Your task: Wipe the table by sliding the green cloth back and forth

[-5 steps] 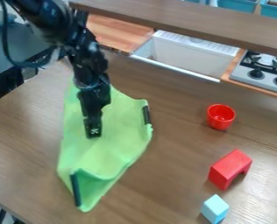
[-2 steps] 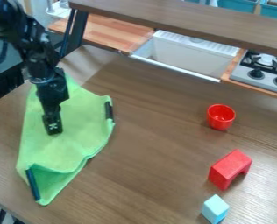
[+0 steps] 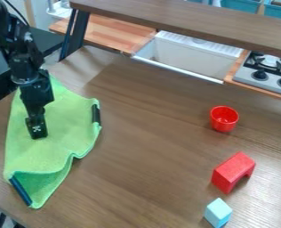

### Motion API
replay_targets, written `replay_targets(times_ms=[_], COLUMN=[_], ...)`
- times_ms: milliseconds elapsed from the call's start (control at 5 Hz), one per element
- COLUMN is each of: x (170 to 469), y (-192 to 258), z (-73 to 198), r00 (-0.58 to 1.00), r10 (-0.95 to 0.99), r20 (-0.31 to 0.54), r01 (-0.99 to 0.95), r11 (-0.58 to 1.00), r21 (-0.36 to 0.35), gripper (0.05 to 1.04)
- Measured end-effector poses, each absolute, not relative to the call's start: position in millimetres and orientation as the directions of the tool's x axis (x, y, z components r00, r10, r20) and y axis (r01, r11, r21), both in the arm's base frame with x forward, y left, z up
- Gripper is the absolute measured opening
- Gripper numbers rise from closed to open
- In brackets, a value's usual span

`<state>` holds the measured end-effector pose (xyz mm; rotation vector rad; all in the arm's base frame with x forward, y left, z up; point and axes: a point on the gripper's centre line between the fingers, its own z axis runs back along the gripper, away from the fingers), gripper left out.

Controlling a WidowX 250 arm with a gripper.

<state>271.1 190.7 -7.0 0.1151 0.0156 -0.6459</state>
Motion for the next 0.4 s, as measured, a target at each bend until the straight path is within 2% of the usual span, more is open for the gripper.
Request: replay_targets(times_ms=[400], x=[279], y=[177], z=[-7], r00=[0.745], r10=[-0.663], r20=[-0.078], r01=[0.667], r11=[0.734], r21=[0.127], gripper=[1.001])
